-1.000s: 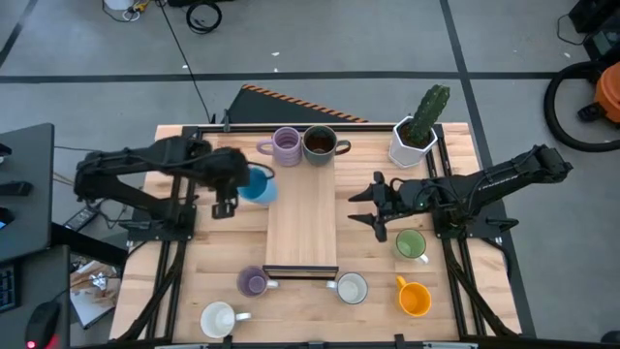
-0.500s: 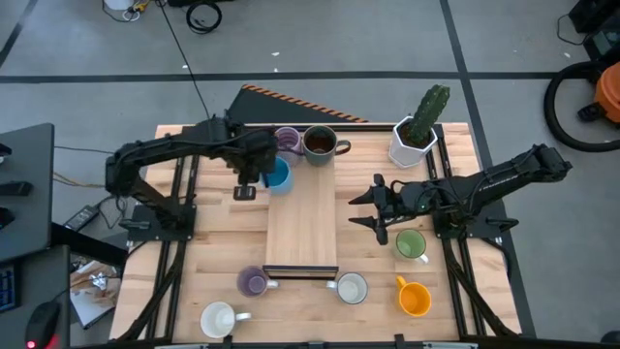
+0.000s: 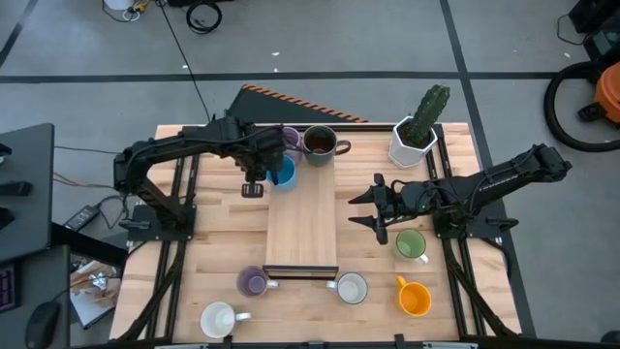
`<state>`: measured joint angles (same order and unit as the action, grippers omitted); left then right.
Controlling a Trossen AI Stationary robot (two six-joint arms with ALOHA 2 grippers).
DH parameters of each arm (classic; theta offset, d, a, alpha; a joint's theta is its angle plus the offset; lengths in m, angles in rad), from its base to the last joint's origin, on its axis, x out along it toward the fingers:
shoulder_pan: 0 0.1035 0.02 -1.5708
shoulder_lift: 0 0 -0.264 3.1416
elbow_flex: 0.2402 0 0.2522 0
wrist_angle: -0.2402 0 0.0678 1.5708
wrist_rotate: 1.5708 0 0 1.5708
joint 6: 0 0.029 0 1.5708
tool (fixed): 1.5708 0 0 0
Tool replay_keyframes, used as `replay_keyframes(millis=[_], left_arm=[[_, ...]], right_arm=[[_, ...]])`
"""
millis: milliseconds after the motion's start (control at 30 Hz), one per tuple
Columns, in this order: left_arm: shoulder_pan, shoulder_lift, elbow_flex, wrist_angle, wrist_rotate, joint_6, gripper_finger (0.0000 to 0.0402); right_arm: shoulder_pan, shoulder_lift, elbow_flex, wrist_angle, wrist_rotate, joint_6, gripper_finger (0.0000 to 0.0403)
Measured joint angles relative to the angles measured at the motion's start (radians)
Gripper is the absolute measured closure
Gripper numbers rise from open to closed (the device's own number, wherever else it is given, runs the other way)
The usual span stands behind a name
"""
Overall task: Place coffee mugs
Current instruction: Put the blue mug on the shelf
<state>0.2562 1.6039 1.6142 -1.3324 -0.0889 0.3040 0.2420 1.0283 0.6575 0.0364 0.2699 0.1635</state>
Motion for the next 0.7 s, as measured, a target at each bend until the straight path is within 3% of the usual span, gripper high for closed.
replay_keyframes(millis=[700], left_arm=[[0.0, 0.0, 0.0, 0.039, -0.004, 0.022, 0.0342]], right_arm=[[0.0, 0.0, 0.0, 0.014, -0.001, -0.007, 0.017]])
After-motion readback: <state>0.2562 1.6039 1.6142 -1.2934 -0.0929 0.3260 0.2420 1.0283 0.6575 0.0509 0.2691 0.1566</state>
